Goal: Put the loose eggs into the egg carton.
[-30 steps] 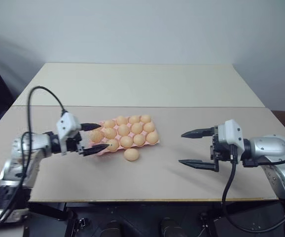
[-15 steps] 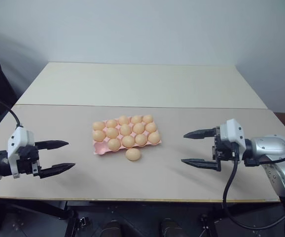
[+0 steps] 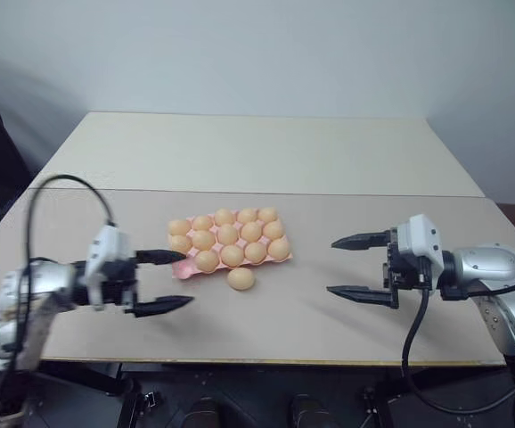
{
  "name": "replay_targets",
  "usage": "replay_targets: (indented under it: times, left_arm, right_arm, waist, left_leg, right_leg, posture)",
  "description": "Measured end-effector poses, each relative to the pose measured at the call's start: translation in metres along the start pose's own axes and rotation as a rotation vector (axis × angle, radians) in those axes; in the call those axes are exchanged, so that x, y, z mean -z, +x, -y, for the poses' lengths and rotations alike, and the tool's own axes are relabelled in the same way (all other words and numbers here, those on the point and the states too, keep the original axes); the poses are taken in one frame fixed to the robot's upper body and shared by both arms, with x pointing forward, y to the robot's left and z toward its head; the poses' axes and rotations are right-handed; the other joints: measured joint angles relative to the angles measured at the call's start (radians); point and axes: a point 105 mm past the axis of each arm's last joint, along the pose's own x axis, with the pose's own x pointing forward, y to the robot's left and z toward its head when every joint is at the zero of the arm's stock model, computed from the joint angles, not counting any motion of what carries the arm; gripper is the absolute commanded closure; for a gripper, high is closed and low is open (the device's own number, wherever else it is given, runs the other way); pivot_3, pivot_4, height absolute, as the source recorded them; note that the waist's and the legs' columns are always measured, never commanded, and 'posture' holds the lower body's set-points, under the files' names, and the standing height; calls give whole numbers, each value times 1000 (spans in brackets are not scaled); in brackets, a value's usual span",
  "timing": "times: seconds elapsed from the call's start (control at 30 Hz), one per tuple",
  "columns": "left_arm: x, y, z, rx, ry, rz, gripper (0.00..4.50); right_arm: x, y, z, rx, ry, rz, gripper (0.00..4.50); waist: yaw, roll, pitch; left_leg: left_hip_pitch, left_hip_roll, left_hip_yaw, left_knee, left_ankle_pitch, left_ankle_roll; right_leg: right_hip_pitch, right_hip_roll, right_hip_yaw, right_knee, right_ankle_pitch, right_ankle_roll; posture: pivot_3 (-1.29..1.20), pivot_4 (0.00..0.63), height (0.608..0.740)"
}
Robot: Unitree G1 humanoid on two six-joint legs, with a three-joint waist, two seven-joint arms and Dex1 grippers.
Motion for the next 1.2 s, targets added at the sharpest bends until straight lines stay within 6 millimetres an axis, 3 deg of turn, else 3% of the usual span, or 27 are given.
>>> replay_targets:
  times: [0.17, 0.43, 0.8, 1.2]
  left_arm:
    - [-7, 46, -9, 65, 111, -39, 32]
    - [6, 77, -22, 95, 212, -143, 32]
    - [15, 93, -19, 184, 269, -209, 32]
    - [24, 97, -20, 214, 290, -251, 32]
  right_arm:
    - [-1, 0, 0, 6, -5, -1, 0]
    - [-3, -6, -6, -28, -25, -28, 0]
    - [-5, -6, -9, -30, -26, -21, 0]
    - [-7, -5, -11, -20, -36, -19, 0]
  waist:
    - [-2, 0, 0]
    - [-4, 0, 0]
    - [-4, 0, 0]
    - [-4, 0, 0]
  left_leg:
    - [1, -1, 0, 1, 0, 0]
    - [0, -1, 0, 1, 0, 1]
    - [0, -1, -1, 1, 0, 1]
    - [0, -1, -1, 1, 0, 1]
  right_leg:
    - [1, 0, 0, 0, 0, 0]
    - [1, 0, 1, 0, 0, 0]
    - [1, 0, 0, 0, 0, 0]
    - [1, 0, 0, 1, 0, 0]
  posture:
    - [0, 150, 740]
    - [0, 150, 740]
    - [0, 150, 740]
    - [0, 150, 740]
